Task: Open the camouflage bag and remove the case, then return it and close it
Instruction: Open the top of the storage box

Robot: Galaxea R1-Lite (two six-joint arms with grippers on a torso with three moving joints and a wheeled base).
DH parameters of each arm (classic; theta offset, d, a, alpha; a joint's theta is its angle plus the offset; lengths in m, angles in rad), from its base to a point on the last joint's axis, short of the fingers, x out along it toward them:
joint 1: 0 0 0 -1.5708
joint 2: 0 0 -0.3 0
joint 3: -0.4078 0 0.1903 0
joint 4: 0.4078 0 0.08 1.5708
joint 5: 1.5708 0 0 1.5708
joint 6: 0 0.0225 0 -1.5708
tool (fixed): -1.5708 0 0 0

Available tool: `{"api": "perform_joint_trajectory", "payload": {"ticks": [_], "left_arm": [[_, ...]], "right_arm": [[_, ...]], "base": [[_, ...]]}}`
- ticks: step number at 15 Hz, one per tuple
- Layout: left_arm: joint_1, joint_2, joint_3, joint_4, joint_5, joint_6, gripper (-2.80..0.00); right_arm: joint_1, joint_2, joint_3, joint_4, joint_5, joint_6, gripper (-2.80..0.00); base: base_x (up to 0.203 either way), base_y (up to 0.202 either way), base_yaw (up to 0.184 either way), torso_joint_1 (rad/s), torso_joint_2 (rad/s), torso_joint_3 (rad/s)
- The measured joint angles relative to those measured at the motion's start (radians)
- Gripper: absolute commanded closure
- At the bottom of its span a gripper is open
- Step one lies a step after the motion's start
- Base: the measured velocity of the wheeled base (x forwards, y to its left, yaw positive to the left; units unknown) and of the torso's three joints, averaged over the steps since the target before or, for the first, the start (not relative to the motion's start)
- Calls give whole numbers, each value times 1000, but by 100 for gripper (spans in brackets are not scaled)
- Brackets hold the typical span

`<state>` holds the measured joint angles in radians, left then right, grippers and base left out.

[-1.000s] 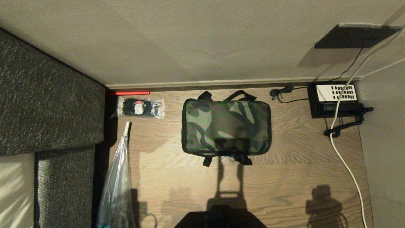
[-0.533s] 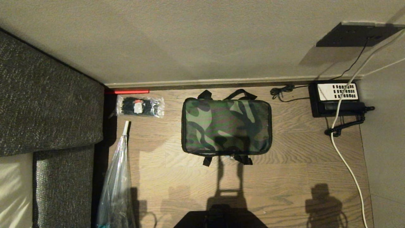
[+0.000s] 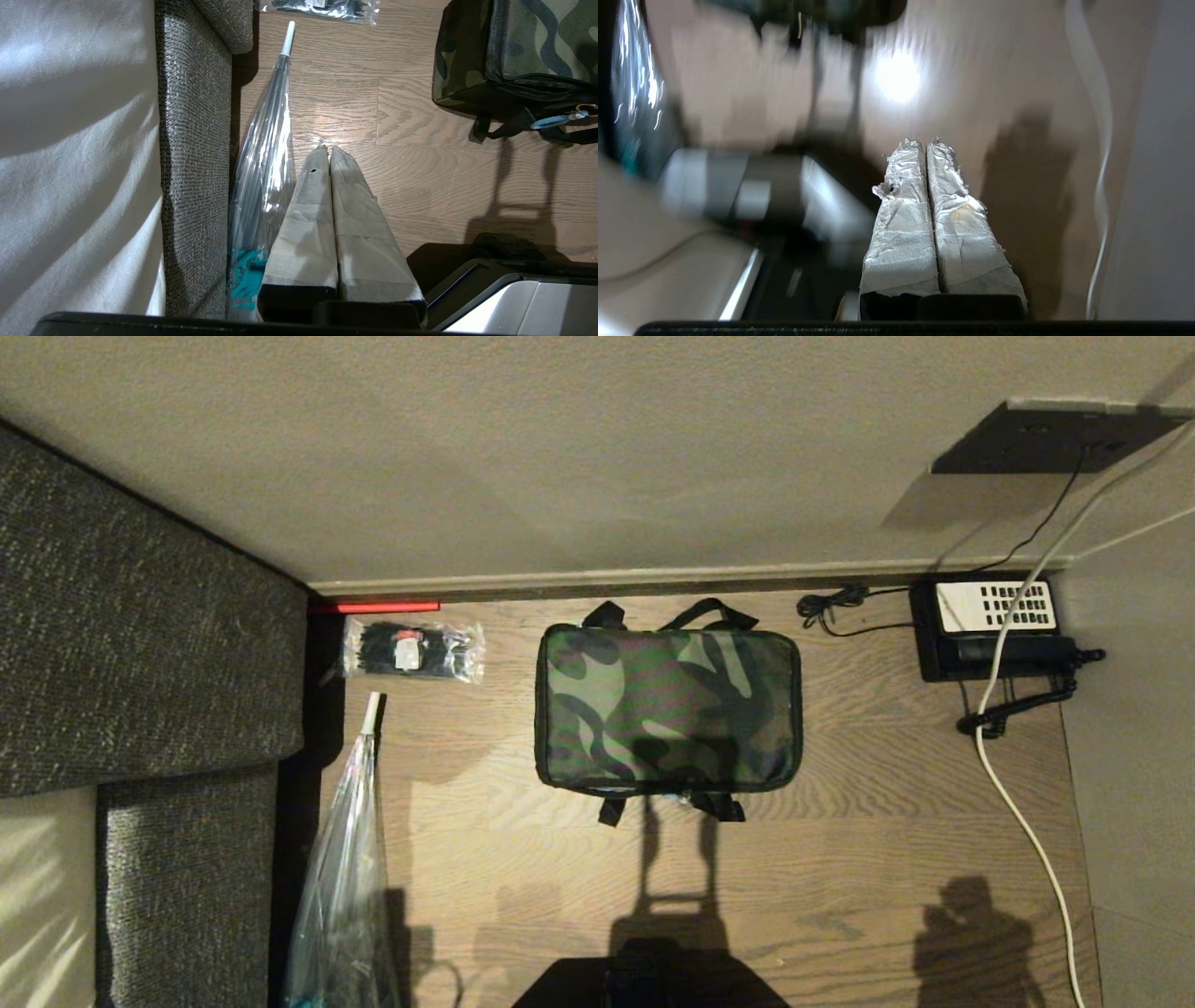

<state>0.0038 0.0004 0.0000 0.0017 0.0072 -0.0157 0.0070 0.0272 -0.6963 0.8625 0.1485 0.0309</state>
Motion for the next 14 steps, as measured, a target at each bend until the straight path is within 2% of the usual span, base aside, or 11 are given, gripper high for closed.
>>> {"api": "perform_joint_trajectory", "payload": {"ticks": [1, 2, 4, 6, 8, 10, 14], "left_arm": [[0, 0, 0, 0, 0, 0, 0], [0, 0, 0, 0, 0, 0, 0], [0, 0, 0, 0, 0, 1, 0], [0, 0, 0, 0, 0, 0, 0], [0, 0, 0, 0, 0, 0, 0], [0, 0, 0, 0, 0, 0, 0], [0, 0, 0, 0, 0, 1, 0]], "right_arm": [[0, 44, -35, 51, 14, 16, 0], [1, 114, -63, 47, 24, 36, 0], [2, 321, -87, -27, 48, 63, 0], [9, 577, -69, -168, 76, 51, 0], [29, 846, -14, -371, 96, 20, 0], [69, 1112, 50, -603, 108, 27, 0], [206, 1559, 99, -1114, 119, 132, 0]], "base": [[0, 0, 0, 0, 0, 0], [0, 0, 0, 0, 0, 0], [0, 0, 0, 0, 0, 0], [0, 0, 0, 0, 0, 0], [0, 0, 0, 0, 0, 0], [0, 0, 0, 0, 0, 0], [0, 0, 0, 0, 0, 0]]}}
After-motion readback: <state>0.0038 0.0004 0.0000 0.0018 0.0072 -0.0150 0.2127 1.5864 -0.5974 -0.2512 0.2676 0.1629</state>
